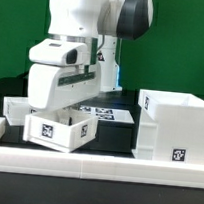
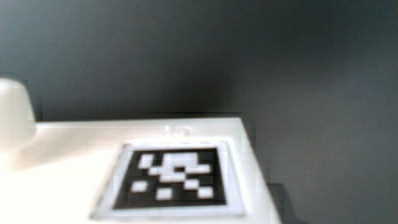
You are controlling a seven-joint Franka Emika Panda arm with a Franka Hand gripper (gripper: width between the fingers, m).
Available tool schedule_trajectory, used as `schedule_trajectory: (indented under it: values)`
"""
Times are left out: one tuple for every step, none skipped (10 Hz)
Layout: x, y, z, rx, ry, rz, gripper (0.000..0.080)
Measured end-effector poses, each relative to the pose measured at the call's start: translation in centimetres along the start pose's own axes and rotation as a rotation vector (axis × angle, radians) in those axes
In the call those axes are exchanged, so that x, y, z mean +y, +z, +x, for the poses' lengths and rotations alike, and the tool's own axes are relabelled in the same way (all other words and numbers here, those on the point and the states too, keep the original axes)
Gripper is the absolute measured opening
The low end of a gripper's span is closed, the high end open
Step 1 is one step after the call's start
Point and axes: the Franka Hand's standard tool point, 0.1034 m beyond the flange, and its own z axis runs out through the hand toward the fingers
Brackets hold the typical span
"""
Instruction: Assemble drawer
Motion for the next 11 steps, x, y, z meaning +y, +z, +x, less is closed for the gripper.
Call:
schedule_trajectory:
  values:
    - [0.0,0.0,-0.2,-0.005,-0.044,0.0,0.0042]
    - [0.1,0.0,-0.3,-0.011,-0.099,0.0,0.0042]
    - [0.1,0.1,-0.5,-0.019,-0.176,0.0,0.0042]
    - [0.1,0.0,-0.5,-0.026,-0.231,0.0,0.0042]
    - [0.1,-0.1,0.2,-0.037,-0.295,0.001,0.0042]
    - [-0.2,0.0,0.9,-0.044,-0.334,0.015,0.0042]
    - [-0.5,0.1,1.7,-0.039,-0.344,0.021,0.0042]
    - [-0.8,0.3,2.6,-0.033,-0.351,0.023,0.0042]
    - [-1.1,0.3,3.5,-0.028,-0.358,0.031,0.0042]
    - [-1.2,0.4,4.4,-0.026,-0.357,0.045,0.0042]
    - [-1.2,0.3,4.7,-0.028,-0.331,0.056,0.0042]
